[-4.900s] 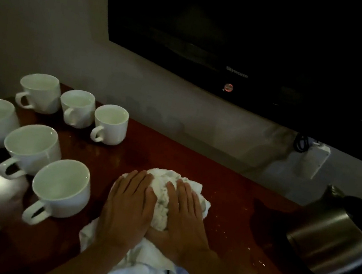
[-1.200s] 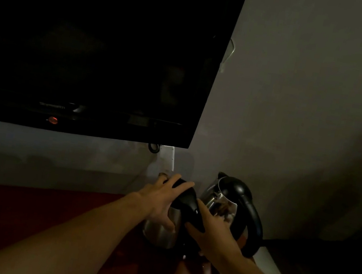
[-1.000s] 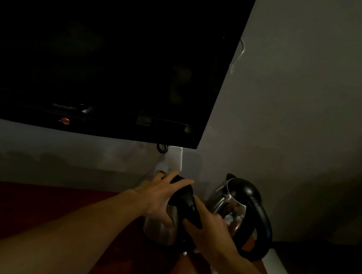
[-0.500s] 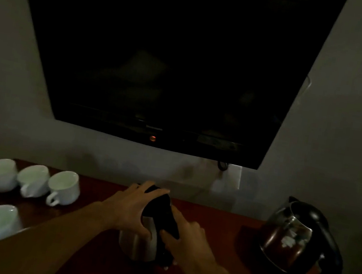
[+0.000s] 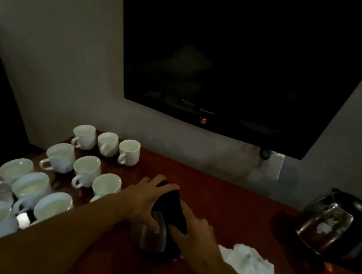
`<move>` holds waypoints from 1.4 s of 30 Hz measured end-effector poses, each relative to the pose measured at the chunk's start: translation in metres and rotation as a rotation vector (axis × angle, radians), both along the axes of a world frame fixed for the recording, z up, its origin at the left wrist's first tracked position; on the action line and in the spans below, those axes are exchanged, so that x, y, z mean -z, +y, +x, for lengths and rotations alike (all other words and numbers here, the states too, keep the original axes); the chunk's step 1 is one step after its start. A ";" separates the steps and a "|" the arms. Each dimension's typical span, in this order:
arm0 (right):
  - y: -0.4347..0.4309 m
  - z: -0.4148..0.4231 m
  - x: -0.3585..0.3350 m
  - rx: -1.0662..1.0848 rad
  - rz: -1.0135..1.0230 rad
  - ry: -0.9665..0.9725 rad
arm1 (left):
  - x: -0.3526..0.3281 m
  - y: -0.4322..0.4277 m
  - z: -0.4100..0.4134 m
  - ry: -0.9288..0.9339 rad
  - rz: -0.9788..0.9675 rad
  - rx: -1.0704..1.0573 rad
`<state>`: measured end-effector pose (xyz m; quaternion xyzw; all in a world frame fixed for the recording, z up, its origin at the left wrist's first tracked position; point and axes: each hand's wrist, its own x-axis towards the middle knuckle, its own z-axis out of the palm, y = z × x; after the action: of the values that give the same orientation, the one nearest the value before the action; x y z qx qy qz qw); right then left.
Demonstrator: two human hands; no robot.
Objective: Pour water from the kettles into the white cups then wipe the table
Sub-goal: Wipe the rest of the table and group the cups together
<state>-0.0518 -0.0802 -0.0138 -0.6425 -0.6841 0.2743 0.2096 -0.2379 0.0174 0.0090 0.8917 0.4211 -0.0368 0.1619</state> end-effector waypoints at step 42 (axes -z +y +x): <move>-0.040 0.419 -0.025 0.729 -0.040 -0.168 | -0.021 0.048 0.515 -0.018 0.048 0.605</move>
<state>0.3670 -0.1203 0.0110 -0.8681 -0.4199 0.1414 0.2238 0.2775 0.0649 0.0304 0.9804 0.1359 -0.0656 0.1264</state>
